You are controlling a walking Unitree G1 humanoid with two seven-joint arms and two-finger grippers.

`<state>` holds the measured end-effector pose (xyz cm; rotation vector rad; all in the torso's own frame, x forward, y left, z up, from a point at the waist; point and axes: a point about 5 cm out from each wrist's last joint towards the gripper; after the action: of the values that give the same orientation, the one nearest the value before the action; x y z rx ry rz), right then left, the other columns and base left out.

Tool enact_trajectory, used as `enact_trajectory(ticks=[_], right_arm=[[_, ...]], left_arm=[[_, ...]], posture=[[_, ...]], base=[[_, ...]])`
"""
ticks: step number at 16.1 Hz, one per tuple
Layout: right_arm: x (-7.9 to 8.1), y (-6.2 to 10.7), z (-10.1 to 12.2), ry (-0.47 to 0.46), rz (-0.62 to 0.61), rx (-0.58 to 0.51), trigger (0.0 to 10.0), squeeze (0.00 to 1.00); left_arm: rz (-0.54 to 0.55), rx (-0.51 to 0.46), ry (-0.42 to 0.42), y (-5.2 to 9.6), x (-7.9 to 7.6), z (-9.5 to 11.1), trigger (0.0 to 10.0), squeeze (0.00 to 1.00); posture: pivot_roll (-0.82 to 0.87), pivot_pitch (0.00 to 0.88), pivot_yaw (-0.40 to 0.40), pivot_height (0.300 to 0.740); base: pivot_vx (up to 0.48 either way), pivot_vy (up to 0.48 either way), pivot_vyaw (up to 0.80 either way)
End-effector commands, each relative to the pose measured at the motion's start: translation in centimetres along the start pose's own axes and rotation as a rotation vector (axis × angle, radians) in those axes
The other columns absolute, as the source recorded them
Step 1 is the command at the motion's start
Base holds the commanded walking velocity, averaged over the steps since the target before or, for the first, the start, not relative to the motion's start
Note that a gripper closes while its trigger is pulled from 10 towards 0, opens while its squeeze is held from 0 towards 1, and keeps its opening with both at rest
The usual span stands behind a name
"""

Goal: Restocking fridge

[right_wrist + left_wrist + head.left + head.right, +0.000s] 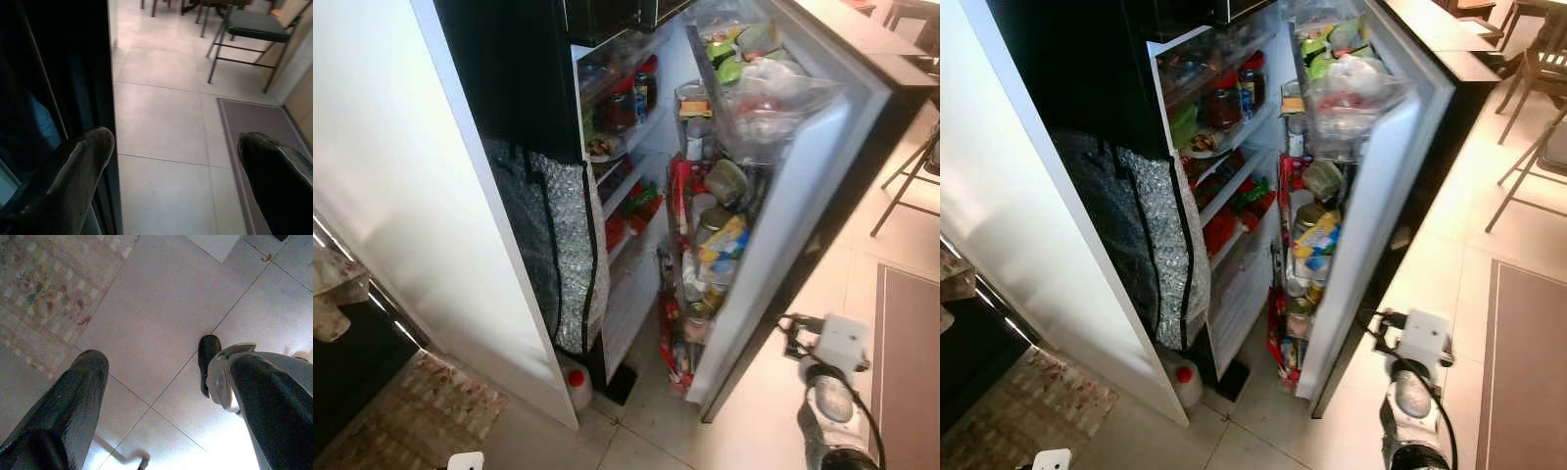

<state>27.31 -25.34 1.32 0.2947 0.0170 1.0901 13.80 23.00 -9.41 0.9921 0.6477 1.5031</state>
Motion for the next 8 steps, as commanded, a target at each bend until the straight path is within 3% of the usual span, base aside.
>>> enact_trajectory(ticks=[1, 3, 5, 8], right_arm=[[1.5, -0.4, 1.3, 0.014, 0.080, -0.064, 10.0, 0.00], [3.8, -0.5, 2.5, 0.047, 0.230, -0.118, 10.0, 0.00], [4.8, -0.5, 3.0, 0.106, 0.296, -0.142, 10.0, 0.00], [7.7, -0.6, 4.5, 0.100, 0.451, -0.168, 10.0, 0.00]], left_arm=[[0.003, 0.011, -0.012, 0.1, 0.3, -0.4, 10.0, 0.00], [0.003, 0.007, -0.010, 0.1, 0.3, -0.4, 10.0, 0.00], [-0.003, 0.006, -0.015, 0.1, 0.3, -0.4, 10.0, 0.00], [-0.003, 0.004, -0.016, 0.1, 0.2, -0.3, 10.0, 0.00]], posture=[[-0.07, 0.000, 0.012, 0.740], [-0.08, 0.000, 0.014, 0.740], [-0.08, 0.000, 0.012, 0.740], [-0.07, 0.000, 0.006, 0.740]], base=[[0.000, 0.000, 0.00], [0.000, 0.000, 0.00], [0.000, 0.000, 0.00], [0.000, 0.000, 0.00]])
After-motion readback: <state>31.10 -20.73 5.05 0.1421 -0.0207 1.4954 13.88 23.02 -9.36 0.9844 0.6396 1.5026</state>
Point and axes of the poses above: a point about 5 cm out from each wrist's last joint towards the gripper, its own y axis pointing back from the gripper into the wrist, its own z axis along the axis of the wrist's last joint, x = y × z, and after that the axes turned 12 degrees about -y, right-handed
